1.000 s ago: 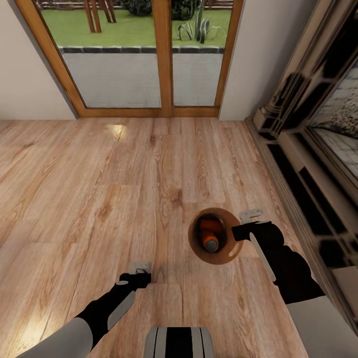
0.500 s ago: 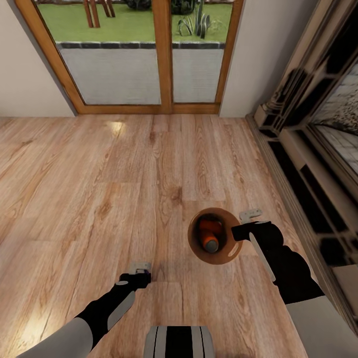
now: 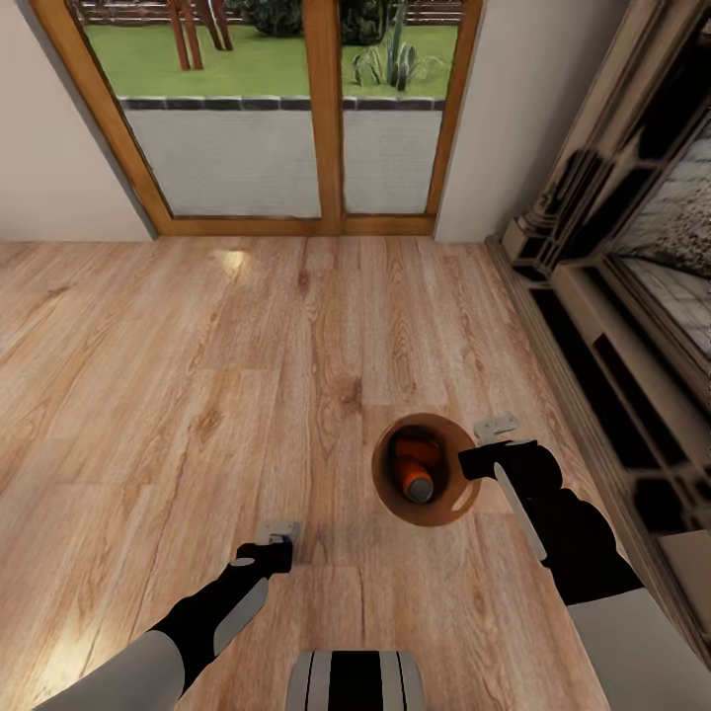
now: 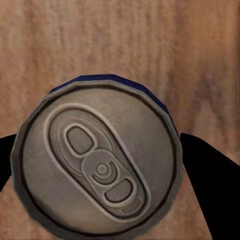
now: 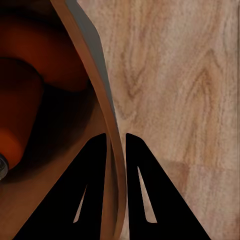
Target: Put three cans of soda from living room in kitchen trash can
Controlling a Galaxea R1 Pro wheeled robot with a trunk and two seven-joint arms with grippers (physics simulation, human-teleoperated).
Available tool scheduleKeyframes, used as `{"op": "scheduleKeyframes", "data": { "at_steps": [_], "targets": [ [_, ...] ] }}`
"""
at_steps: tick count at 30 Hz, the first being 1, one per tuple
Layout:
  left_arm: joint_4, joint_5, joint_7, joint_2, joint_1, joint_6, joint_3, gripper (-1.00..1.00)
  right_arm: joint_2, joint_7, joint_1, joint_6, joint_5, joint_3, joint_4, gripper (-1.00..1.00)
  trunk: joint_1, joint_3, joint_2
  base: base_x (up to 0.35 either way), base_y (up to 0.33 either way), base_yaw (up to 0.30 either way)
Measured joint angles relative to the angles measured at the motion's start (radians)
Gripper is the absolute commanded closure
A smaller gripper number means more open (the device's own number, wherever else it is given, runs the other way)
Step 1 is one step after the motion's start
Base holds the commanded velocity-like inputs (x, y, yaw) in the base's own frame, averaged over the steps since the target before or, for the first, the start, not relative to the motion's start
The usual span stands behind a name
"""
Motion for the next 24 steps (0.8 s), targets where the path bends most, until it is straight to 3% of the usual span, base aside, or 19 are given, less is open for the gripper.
{"op": "scheduleKeyframes", "data": {
  "at_steps": [14, 19, 24],
  "targets": [
    [-0.028, -0.002, -0.008, 0.004, -0.001, 0.028, 0.001, 1.00, 0.002, 0.000, 0.000, 0.000, 0.003, -0.001, 0.000, 1.00, -0.006, 0.054, 0.003, 0.000, 0.000, 0.000],
    [-0.250, -0.001, -0.005, 0.017, 0.001, 0.162, 0.007, 1.00, 0.005, 0.000, 0.000, 0.000, -0.007, 0.000, 0.000, 1.00, -0.009, 0.074, 0.004, 0.000, 0.000, 0.000],
    [-0.541, 0.002, 0.055, 0.072, 0.004, 0.348, 0.015, 1.00, 0.005, 0.000, -0.001, 0.000, -0.004, 0.000, 0.008, 1.00, -0.011, 0.093, 0.006, 0.000, 0.000, 0.000]
  ]
}}
